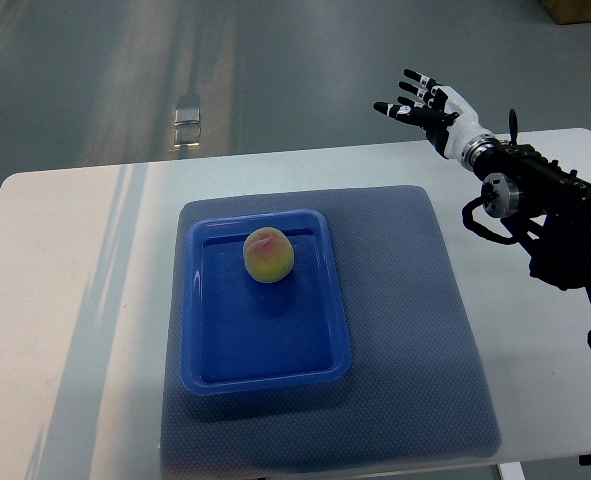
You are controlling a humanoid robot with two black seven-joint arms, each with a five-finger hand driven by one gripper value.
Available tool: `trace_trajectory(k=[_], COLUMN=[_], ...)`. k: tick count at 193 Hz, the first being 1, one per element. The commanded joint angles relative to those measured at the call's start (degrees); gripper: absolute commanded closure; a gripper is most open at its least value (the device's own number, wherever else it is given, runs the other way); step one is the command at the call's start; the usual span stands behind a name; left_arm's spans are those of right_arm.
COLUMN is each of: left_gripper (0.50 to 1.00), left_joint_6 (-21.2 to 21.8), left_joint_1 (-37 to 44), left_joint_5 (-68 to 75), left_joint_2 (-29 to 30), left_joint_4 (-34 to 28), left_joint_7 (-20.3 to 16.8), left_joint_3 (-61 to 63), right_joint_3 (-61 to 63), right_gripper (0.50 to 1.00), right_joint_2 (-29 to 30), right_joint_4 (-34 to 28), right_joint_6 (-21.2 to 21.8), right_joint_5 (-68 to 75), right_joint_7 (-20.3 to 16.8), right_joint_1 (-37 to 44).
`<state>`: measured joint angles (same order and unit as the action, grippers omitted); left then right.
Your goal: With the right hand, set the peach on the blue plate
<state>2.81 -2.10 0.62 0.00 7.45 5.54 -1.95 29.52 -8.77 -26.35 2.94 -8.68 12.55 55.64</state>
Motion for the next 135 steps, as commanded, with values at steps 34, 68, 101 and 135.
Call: trace_trajectory(k=[34, 68, 101, 135], left_gripper=[0.5, 0.5, 0.5, 0.5], left_joint_6=[0.0, 0.0, 0.0, 0.0], left_joint_1=[-0.01, -0.01, -0.01, -0.01], left_joint_5=[-0.01, -0.01, -0.01, -0.01], left_joint_2=[0.0, 0.0, 0.0, 0.0], left_joint_4=[0.2, 0.2, 0.2, 0.2], left_joint_7=[0.0, 0.0, 0.0, 0.0], left_joint_3=[-0.07, -0.16, -0.16, -0.25], right_joint_3=[0.1, 0.01, 0.1, 0.01], right_gripper=[0.57, 0.568, 0.568, 0.568], right_joint_2=[-0.55, -0.38, 0.06, 0.15], right_joint_4=[-0.02, -0.02, -0.02, -0.02], right_joint_6=[0.75, 0.49, 0.66, 0.58], right_joint_5=[12.36, 16.32, 16.32, 15.97], right_joint_7=[-0.16, 0.63, 0.72, 0.63], right_joint_1=[-2.55, -2.73, -3.52, -4.05])
